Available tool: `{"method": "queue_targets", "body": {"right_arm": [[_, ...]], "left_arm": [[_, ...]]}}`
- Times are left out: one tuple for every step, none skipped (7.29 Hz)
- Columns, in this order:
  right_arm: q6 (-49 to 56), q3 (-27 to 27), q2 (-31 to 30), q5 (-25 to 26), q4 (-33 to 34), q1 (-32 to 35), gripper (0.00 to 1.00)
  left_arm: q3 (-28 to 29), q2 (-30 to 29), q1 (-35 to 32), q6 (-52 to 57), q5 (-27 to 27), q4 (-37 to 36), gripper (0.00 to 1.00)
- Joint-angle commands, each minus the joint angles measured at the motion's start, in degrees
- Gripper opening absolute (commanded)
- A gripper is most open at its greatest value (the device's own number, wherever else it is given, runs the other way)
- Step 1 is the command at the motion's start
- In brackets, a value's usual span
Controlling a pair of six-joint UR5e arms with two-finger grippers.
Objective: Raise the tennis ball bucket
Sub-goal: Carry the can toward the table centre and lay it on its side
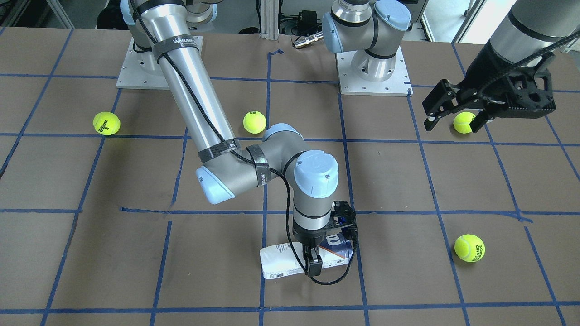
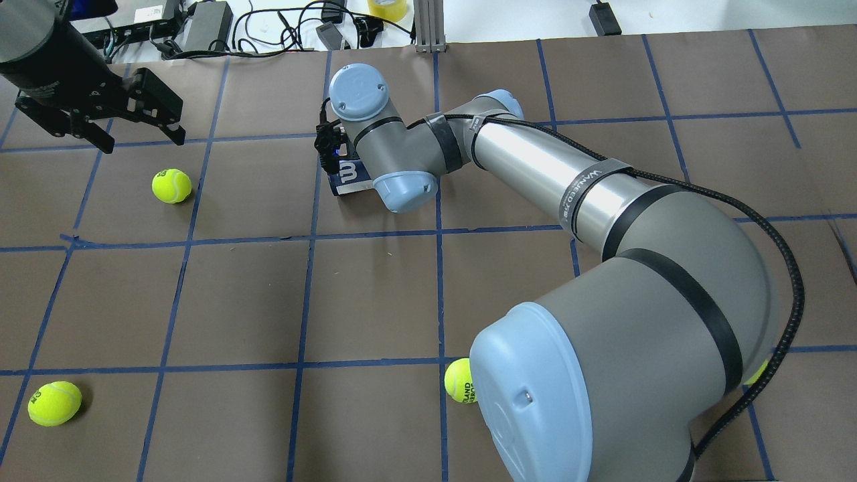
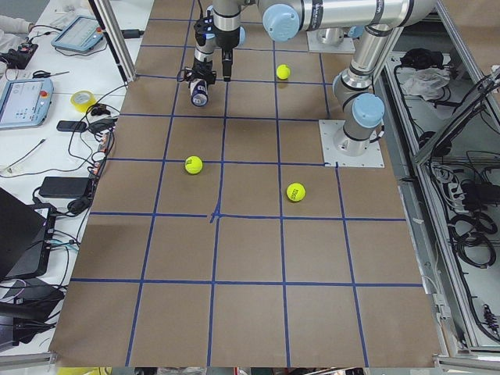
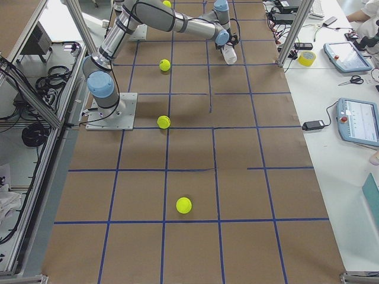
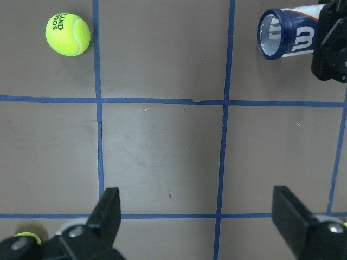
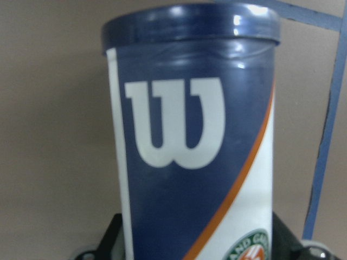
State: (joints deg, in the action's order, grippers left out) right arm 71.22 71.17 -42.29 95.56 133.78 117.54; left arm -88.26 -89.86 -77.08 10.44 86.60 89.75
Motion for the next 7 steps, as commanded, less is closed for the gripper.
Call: {"method": "queue_targets", "body": {"right_arm": [[0.3,-0.3,-1.5,0.2,0.2,0.3,1.0],[0.5,-0.5,-4.6,0.2,-0.4,0.2,1.0],[0.5,0.3,-7.7,0.3,-0.6,-0.6,1.0],[0.3,1.1,-10.8,0.9,-1.4,-2.0,1.0],[-0.1,1.5,-13.3,1.0,-4.0,-5.0,1.0],[-1.1,2.0,-16.0,0.9,-5.8,-8.3,1.0],[-3.4,2.3,-20.4,0.9,-9.0,-11.0,1.0]], "left_arm": [[-0.1,-0.1,0.0,0.0,-0.2,0.0,1.0],[0.6,-0.1,0.0,-0.1,-1.3,0.2,1.0],[0.6,-0.2,0.2,-0.1,-1.8,0.2,1.0],[0.0,-0.8,0.2,-0.1,-1.9,0.0,1.0],[0.0,-1.3,0.3,0.0,-2.1,-0.1,1.0],[-0.2,-2.2,0.3,-0.6,-4.8,-1.3,1.0],[-0.4,-4.2,0.3,-2.3,-8.7,-4.6,1.0]]}}
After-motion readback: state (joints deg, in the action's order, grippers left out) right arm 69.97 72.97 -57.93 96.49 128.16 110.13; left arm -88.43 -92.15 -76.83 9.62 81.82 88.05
